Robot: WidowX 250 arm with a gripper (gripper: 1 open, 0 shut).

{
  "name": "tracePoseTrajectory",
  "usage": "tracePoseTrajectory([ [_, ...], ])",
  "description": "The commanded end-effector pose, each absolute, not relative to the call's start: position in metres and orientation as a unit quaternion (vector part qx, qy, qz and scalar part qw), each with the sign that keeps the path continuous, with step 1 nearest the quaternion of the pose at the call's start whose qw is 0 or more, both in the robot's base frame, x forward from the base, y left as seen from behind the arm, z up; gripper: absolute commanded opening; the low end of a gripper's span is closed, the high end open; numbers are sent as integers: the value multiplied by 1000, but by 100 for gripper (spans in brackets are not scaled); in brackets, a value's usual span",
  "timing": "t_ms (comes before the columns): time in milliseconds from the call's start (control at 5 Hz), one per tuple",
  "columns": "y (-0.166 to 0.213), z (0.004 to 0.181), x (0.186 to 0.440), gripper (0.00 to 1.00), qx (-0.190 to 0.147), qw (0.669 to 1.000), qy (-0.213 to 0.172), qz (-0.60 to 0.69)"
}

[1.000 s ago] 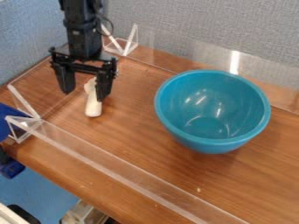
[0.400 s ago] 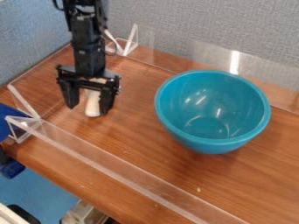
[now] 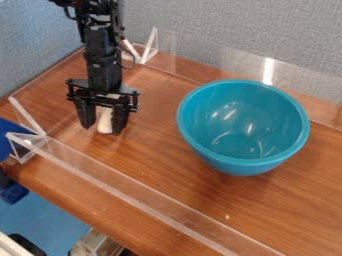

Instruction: Put the mushroom in the blue bowl

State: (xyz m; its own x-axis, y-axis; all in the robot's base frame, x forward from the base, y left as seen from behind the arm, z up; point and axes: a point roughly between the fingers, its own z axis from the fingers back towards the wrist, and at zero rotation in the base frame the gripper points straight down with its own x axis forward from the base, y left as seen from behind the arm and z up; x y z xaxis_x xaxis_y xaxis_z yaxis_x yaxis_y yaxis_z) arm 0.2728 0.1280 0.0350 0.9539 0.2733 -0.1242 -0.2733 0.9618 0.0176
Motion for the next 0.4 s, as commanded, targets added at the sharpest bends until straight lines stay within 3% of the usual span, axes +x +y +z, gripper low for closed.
tracePoseTrajectory([
  [0, 128, 51, 283, 0, 4, 991, 34, 130],
  [200, 126, 64, 283, 0, 1, 992, 22, 127],
])
